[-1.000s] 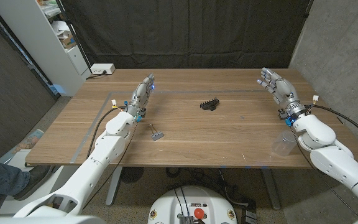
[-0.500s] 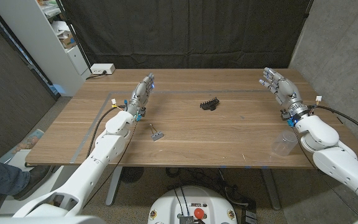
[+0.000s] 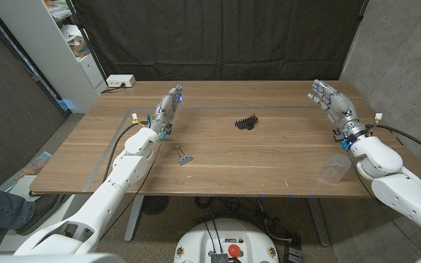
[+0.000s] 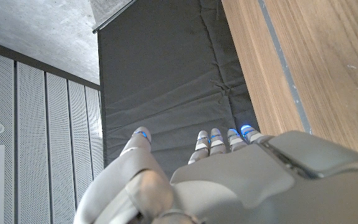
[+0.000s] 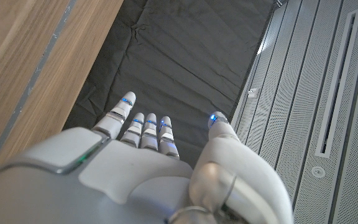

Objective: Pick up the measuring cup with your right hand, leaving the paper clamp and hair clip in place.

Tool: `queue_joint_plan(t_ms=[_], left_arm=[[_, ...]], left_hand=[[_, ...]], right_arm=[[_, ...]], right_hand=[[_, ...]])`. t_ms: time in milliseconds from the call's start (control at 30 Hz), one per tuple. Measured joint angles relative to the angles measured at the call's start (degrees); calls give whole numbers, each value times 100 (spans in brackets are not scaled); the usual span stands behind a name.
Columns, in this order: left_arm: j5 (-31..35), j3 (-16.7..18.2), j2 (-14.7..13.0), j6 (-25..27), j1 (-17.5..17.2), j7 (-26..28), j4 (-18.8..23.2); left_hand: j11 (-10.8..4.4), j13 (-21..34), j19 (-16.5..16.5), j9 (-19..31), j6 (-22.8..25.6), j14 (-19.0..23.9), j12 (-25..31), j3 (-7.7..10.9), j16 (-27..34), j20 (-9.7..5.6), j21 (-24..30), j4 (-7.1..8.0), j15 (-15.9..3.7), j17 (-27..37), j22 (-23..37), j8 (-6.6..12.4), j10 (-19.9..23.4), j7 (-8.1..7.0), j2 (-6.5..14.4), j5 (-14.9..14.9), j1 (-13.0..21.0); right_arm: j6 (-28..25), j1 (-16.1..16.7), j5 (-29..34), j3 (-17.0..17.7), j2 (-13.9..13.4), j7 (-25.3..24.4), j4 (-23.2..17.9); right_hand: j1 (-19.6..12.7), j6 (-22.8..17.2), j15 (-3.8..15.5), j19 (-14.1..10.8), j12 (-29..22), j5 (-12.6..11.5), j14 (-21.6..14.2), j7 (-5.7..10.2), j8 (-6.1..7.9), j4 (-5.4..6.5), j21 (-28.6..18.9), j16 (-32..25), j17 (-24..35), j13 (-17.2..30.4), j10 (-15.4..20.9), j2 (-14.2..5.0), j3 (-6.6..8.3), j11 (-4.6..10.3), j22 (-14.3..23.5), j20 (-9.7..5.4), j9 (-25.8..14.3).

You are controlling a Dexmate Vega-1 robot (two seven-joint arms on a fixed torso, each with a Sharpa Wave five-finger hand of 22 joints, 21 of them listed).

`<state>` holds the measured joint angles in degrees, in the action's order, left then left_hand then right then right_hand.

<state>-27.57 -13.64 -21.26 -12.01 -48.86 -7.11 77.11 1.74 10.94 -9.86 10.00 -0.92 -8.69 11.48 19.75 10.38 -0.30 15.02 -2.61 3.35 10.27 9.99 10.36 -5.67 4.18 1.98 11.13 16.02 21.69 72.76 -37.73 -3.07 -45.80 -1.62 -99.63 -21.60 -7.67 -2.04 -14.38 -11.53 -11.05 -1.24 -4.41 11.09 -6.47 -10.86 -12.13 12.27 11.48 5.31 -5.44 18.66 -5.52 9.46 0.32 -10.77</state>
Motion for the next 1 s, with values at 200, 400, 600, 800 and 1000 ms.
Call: queue_joint_plan(t_ms=[200,400,600,800,1000], left_arm=[[9,-16,32,6,54,-29,-65],[19,-24,58,9,106,-60,-138],[34,-35,83,22,178,-100,-222],[51,-44,104,27,232,-136,-281],[66,-55,120,35,276,-166,-324]], left_hand=[[0,0,0,0,0,0,0,16,0,0,-22,-16,0,0,0,0,0,0,0,0,0],[0,0,0,0,0,0,0,17,0,0,-22,-16,0,0,0,0,0,0,0,0,0],[0,0,0,0,0,0,0,17,0,0,-22,-16,0,-1,0,0,0,0,0,0,0],[0,0,-21,0,0,0,0,17,0,21,-22,-16,0,-1,0,0,0,0,0,0,0],[32,0,-21,0,0,0,0,-2,0,21,-22,-34,0,-1,0,0,-32,0,0,0,0]], right_arm=[[-15,100,3,94,-23,-23,-43],[-31,231,3,202,-37,-62,-101],[-39,347,4,293,-38,-111,-150],[-39,440,32,363,-19,-151,-177],[-39,546,49,444,3,-186,-215]], right_hand=[[0,0,0,0,0,0,0,0,0,0,0,0,0,0,0,0,0,0,0,0,0],[0,0,0,-21,0,0,0,0,0,-24,0,0,0,0,32,0,-24,31,0,-22,0],[0,0,0,-21,0,0,0,0,0,-24,0,0,0,0,32,0,-24,31,0,-22,0],[0,0,-2,-21,0,0,-2,0,0,-24,0,0,0,0,32,0,-24,31,0,-22,0],[0,0,-31,-21,0,0,-31,0,0,-24,0,0,0,0,32,0,-24,31,0,-21,0]])
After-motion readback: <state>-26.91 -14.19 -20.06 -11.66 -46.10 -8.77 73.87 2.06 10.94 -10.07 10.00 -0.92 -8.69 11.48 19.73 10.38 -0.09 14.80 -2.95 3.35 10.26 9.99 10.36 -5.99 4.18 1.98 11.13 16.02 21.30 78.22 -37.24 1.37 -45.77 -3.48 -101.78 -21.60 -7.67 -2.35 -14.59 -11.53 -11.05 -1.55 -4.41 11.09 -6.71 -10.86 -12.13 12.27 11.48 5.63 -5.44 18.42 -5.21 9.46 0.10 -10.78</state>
